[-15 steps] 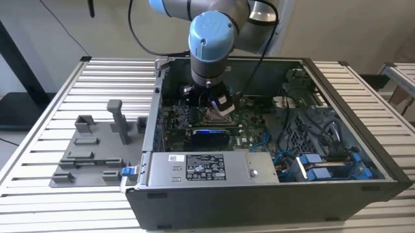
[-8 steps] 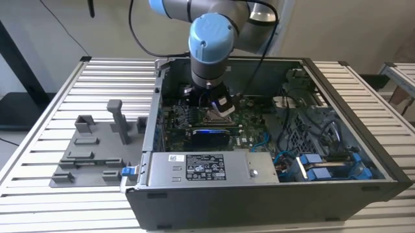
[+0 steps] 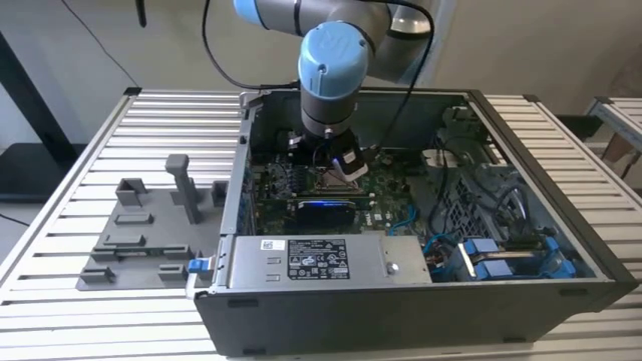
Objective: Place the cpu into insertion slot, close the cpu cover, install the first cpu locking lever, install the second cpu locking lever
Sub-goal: 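Install the first cpu locking lever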
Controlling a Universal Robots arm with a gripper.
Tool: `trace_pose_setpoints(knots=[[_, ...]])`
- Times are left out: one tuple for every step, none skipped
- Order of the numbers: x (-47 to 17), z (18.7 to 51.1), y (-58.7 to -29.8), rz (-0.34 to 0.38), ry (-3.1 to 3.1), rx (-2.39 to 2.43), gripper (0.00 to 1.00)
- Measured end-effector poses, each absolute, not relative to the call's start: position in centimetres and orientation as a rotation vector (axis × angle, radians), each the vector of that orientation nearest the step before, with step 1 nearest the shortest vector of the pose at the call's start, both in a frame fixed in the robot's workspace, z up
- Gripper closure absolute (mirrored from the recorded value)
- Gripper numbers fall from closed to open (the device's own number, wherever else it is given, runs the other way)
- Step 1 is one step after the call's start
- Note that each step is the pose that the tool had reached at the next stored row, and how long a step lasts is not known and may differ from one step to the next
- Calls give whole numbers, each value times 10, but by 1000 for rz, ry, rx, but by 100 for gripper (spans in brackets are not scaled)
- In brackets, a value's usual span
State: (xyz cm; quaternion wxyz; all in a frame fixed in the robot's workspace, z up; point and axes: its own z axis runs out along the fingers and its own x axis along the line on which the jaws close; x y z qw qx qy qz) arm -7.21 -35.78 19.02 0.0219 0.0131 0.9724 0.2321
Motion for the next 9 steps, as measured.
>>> trace_pose_setpoints(knots=[[-72,191,-358,720,3013,40,89],[-73,191,-358,721,3013,40,89],[-74,191,-358,721,3013,40,89],[-76,191,-358,721,3013,40,89],[-77,191,-358,722,3013,40,89],[-79,191,-358,722,3013,40,89],[-79,191,-358,722,3013,40,89],[-79,191,-359,722,3012,40,89],[-79,191,-359,722,3012,40,89]])
